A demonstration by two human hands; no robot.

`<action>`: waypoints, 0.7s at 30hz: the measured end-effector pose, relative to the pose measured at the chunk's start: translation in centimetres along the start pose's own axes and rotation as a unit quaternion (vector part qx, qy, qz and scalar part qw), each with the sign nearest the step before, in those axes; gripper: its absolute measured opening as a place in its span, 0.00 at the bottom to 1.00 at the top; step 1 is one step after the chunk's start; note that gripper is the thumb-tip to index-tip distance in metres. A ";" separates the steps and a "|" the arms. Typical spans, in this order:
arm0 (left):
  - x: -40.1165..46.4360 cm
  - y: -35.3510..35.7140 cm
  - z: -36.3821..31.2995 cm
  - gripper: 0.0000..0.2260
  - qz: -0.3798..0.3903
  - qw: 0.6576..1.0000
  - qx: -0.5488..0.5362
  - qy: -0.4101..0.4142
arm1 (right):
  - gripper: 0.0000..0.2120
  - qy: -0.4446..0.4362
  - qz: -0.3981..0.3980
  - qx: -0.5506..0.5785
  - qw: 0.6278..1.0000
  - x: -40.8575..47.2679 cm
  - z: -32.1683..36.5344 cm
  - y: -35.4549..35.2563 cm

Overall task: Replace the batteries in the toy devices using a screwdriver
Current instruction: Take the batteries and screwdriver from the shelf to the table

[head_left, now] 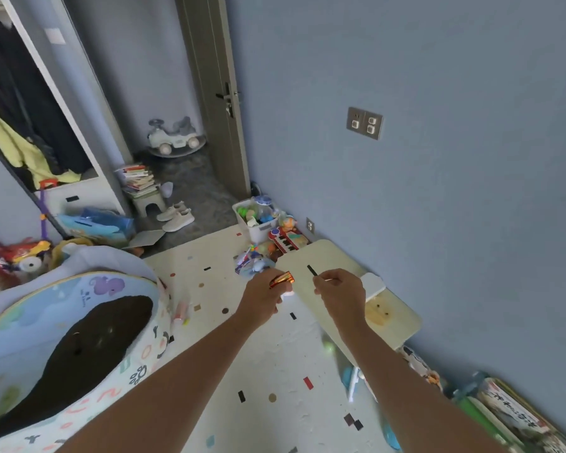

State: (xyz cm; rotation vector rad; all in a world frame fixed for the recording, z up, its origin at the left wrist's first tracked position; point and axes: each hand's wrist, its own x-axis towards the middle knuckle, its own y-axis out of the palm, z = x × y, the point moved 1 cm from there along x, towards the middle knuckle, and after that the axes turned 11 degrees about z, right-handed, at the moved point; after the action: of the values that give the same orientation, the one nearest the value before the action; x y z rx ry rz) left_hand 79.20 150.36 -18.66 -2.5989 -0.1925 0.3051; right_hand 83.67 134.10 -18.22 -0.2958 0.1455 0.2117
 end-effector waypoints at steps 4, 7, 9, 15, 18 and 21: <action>9.4 0.1 2.0 0.07 0.044 0.999 -0.009 0.000 | 0.00 0.046 -0.024 0.018 0.999 7.7 -0.8 1.9; 16.5 0.4 3.4 0.07 0.093 0.996 0.005 0.003 | 0.01 0.080 -0.054 0.039 0.995 13.2 -1.6 3.1; 21.4 1.0 4.7 0.06 0.123 0.992 0.007 0.015 | 0.00 0.104 -0.077 0.051 0.990 16.9 -2.7 4.0; 33.1 5.3 9.1 0.06 0.256 0.965 0.040 0.035 | 0.01 0.181 -0.164 0.096 0.965 25.1 -8.7 5.6; 36.9 8.2 11.0 0.06 0.315 0.947 0.062 0.033 | 0.01 0.212 -0.197 0.112 0.951 27.6 -12.0 5.4; 40.3 12.0 12.7 0.05 0.365 0.929 0.063 0.024 | 0.02 0.237 -0.232 0.124 0.935 30.2 -15.8 4.3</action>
State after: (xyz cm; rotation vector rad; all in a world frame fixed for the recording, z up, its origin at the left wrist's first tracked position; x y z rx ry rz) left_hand 115.86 153.84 -42.67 -2.4441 0.8036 0.4860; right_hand 110.15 138.93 -39.61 -0.1178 0.5684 -0.3527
